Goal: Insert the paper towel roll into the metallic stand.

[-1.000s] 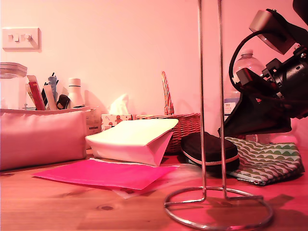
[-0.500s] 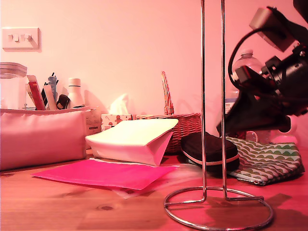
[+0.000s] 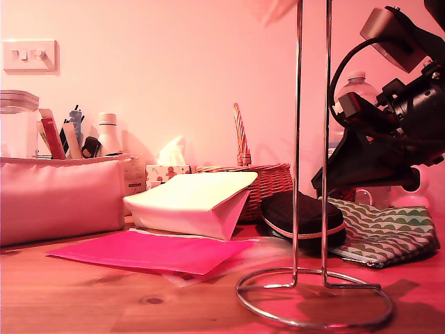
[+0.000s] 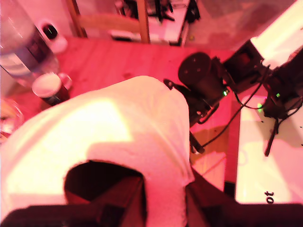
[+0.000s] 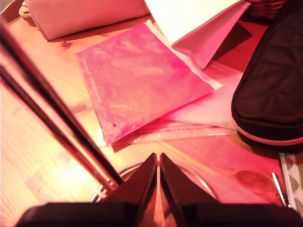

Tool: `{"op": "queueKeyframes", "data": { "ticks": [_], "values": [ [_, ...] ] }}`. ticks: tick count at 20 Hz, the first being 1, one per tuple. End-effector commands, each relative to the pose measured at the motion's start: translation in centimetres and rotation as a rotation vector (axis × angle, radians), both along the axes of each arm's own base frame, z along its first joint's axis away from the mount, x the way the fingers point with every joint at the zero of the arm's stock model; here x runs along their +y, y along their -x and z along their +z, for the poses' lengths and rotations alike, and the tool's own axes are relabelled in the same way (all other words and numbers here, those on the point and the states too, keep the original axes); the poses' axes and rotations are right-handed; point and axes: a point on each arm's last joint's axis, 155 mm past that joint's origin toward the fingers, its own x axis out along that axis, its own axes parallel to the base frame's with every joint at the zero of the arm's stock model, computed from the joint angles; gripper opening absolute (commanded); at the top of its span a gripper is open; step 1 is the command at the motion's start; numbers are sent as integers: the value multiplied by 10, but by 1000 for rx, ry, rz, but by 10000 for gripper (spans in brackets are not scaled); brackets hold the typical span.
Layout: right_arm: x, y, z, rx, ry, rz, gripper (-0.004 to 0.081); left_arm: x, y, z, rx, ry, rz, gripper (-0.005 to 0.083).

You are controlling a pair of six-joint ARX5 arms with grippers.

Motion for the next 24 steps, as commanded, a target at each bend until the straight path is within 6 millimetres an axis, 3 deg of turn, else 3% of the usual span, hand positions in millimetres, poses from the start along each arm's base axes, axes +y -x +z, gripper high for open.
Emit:
{"op": "queueKeyframes", "data": {
  "ticks": [1, 15, 24],
  "values": [
    [1, 3, -3, 6, 1, 8, -13, -4, -2, -3, 3, 1, -3, -25],
    [4, 4, 0, 4, -15, 23, -13, 16, -27, -4, -109, -80, 116, -24],
    [4, 5, -1, 9, -11, 23, -13, 17, -18, 3, -122, -62, 101, -24]
  ]
}}
